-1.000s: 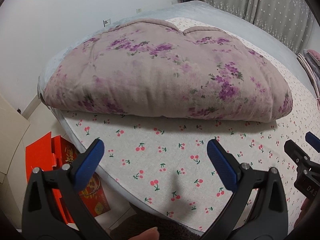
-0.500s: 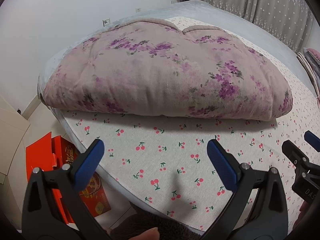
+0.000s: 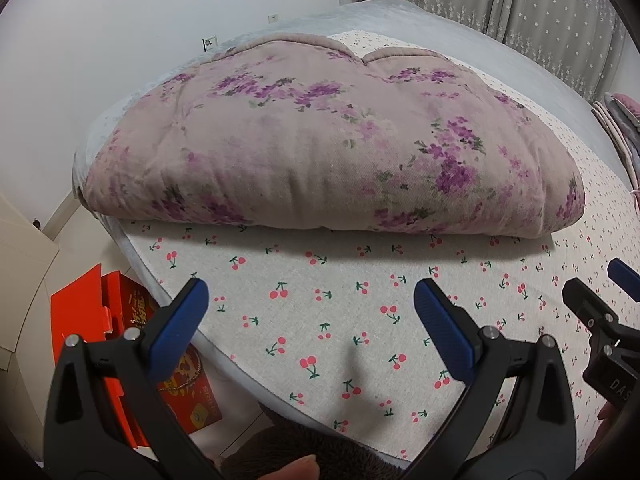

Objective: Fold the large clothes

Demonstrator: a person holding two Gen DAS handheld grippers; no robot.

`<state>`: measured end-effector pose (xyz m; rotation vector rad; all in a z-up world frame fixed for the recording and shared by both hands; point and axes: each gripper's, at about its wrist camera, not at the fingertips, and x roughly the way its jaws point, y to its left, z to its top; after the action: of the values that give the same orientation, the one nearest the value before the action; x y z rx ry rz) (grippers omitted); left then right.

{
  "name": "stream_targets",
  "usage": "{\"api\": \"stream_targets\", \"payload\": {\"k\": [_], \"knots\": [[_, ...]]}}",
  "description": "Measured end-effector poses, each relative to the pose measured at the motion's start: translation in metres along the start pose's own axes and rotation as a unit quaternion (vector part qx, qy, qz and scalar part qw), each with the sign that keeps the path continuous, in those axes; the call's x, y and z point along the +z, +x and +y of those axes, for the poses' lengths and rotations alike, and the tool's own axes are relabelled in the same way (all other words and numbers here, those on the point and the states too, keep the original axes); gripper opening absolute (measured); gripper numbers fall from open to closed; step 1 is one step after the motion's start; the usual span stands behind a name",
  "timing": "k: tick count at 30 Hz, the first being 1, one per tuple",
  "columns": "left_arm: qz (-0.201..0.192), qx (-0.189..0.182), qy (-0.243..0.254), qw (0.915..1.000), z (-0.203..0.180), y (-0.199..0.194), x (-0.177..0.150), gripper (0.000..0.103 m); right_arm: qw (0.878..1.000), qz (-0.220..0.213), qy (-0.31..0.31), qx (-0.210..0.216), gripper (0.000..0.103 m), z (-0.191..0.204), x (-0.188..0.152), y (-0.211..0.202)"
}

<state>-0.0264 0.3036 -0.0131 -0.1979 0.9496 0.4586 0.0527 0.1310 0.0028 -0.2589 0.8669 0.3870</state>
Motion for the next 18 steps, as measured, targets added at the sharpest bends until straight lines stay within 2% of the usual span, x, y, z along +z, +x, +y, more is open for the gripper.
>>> {"api": "stream_targets", "payload": {"k": [4, 6, 18], "knots": [[0.001, 0.002, -0.002, 1.0, 0.0013, 0.001, 0.0003, 0.102, 1.0, -0.001, 0.0, 0.008, 0.091, 0.0, -0.0005, 0.0002], [0.001, 0.003, -0.003, 1.0, 0.0017, 0.0012, 0.0, 0.102, 1.0, 0.002, -0.004, 0.006, 0.103, 0.0012, -0.0009, 0.0014], [0.002, 0.004, 0.0, 1.0, 0.0017, 0.0022, -0.0001, 0.102, 1.0, 0.0, -0.016, 0.008, 0.103, 0.0064, -0.0016, 0.0011]]}}
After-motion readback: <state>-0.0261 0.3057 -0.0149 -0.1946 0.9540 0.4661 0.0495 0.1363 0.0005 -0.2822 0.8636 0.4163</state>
